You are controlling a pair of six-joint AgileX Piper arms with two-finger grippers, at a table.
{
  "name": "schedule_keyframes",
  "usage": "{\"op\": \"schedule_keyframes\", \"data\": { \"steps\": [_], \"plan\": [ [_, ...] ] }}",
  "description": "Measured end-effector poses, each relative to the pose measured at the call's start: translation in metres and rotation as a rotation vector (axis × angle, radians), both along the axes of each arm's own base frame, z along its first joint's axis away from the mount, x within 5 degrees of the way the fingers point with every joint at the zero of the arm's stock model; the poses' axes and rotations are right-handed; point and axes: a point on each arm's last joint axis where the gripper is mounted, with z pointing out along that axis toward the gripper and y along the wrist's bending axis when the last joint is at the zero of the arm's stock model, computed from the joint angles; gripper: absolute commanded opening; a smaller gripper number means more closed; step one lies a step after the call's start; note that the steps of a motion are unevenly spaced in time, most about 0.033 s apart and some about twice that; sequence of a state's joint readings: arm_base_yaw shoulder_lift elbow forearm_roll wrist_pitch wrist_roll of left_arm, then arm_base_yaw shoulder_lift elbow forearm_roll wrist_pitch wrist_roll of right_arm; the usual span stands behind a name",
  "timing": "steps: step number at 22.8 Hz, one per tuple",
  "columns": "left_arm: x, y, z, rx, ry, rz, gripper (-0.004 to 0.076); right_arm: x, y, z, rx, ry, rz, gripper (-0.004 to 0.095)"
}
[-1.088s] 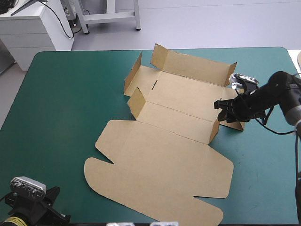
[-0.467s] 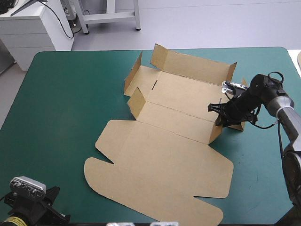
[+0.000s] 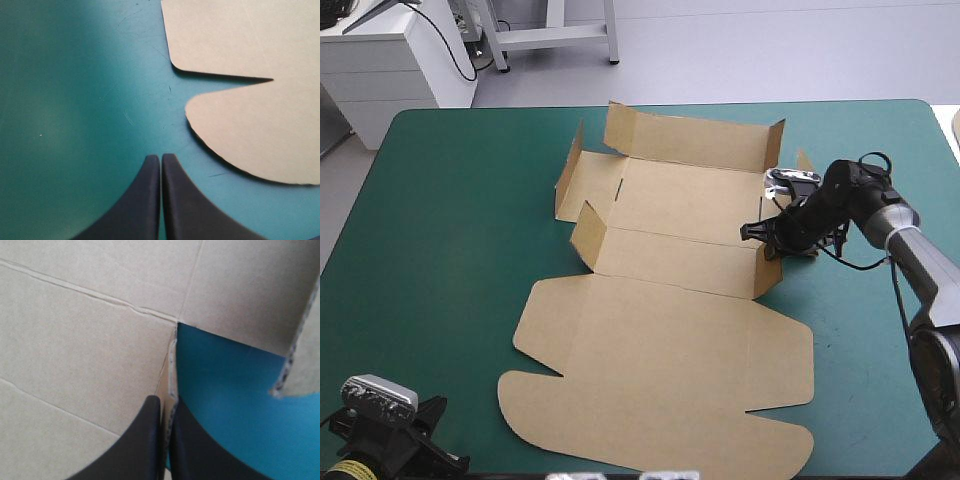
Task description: Fold the box
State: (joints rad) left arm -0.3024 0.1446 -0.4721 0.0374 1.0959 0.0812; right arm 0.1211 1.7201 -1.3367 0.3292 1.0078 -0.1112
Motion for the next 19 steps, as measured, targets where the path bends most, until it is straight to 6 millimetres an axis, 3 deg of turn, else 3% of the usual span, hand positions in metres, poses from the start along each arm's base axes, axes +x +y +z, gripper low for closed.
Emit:
{"op": "schedule_keyframes", "data": {
  "steps": [7, 9, 11, 17, 19],
  "plan": [
    [0.000, 0.000, 0.000, 0.002, -0.001, 0.001, -0.0008, 0.009, 0.035, 0.029, -0.244, -0.216, 0.234, -0.0002],
    [0.000, 0.000, 0.000, 0.003, -0.001, 0.001, -0.0008, 0.017, 0.041, 0.058, -0.310, -0.348, 0.312, -0.0002],
    [0.000, 0.000, 0.000, 0.003, -0.001, 0.001, -0.0008, 0.022, 0.042, 0.072, -0.349, -0.385, 0.409, -0.0002],
    [0.000, 0.000, 0.000, 0.003, -0.001, 0.001, -0.0008, 0.031, 0.048, 0.069, -0.413, -0.379, 0.595, -0.0002],
    [0.000, 0.000, 0.000, 0.002, -0.001, 0.001, -0.0008, 0.036, 0.062, 0.062, -0.464, -0.439, 0.758, -0.0002]
  ]
}}
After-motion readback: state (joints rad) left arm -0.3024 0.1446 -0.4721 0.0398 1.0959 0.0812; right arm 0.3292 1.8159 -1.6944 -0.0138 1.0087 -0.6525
